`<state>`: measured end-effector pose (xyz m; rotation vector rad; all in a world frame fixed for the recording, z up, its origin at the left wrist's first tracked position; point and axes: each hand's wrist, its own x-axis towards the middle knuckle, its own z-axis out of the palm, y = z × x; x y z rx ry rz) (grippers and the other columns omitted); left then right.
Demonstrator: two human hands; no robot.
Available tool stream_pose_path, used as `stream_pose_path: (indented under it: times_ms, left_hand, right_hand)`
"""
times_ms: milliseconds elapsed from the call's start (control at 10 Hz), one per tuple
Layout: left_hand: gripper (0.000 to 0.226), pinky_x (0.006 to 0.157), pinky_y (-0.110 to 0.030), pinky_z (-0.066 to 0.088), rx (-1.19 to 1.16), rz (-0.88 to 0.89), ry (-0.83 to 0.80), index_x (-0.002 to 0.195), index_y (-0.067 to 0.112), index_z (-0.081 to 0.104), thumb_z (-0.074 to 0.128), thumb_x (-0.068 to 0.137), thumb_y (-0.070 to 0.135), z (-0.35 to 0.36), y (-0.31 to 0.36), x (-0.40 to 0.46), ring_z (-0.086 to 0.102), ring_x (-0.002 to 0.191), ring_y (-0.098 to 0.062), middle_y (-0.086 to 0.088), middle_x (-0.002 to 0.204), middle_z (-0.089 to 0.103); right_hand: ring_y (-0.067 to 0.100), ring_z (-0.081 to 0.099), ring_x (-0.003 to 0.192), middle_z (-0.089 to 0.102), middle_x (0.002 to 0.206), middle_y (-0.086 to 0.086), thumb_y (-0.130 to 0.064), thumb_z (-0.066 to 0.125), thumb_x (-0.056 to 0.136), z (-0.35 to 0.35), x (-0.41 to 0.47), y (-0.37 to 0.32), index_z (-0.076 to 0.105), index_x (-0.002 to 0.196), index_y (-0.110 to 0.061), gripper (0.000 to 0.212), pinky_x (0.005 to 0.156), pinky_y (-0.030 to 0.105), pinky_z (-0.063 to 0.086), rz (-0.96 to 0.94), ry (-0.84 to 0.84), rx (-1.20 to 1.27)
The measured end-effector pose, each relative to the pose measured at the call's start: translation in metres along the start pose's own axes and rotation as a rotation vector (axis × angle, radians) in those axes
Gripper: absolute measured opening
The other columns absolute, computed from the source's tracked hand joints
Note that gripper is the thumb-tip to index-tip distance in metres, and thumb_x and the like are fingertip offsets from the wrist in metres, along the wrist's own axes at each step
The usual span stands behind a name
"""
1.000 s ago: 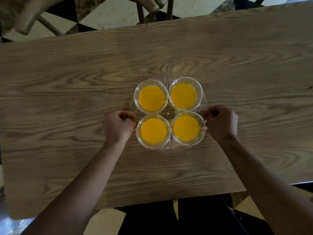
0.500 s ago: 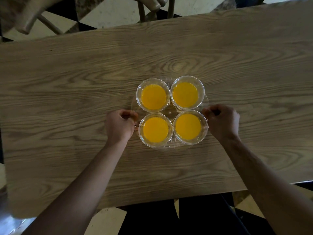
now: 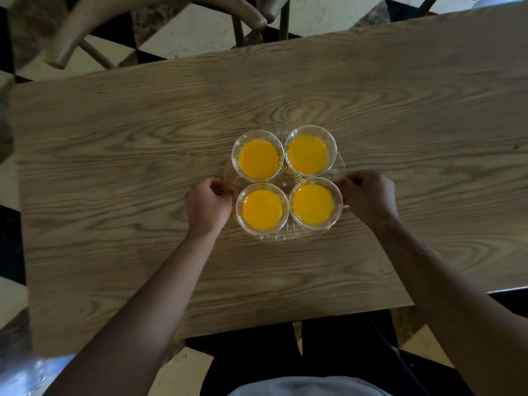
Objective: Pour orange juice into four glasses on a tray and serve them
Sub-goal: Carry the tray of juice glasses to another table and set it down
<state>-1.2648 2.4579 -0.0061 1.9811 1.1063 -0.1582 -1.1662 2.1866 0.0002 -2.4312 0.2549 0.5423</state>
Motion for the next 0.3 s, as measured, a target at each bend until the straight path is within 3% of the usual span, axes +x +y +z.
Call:
stream_pose_path:
  times_ms: [100,300]
  left_hand:
    - [0.022,0.091,-0.043,0.063,0.064,0.072,0.033,0.11,0.013,0.078,0.075,0.089,0.008,-0.007,0.003,-0.003,0.077,0.095,-0.024,-0.002,0.102,0.081]
    - [0.036,0.094,-0.029,0.054,0.124,0.234,0.022,0.127,0.011,0.073,0.078,0.092,0.014,-0.027,0.005,-0.015,0.072,0.096,-0.014,-0.003,0.114,0.08]
  right_hand:
    - [0.028,0.07,0.067,0.071,0.063,0.008,-0.031,0.055,0.08,-0.003,-0.003,0.0,0.07,0.068,-0.005,0.032,0.063,0.039,0.058,-0.038,-0.025,-0.058]
    - [0.03,0.07,0.093,0.077,0.1,0.008,-0.026,0.057,0.088,-0.017,-0.015,0.001,0.074,0.105,-0.015,0.026,0.08,0.037,0.055,-0.154,-0.038,-0.154]
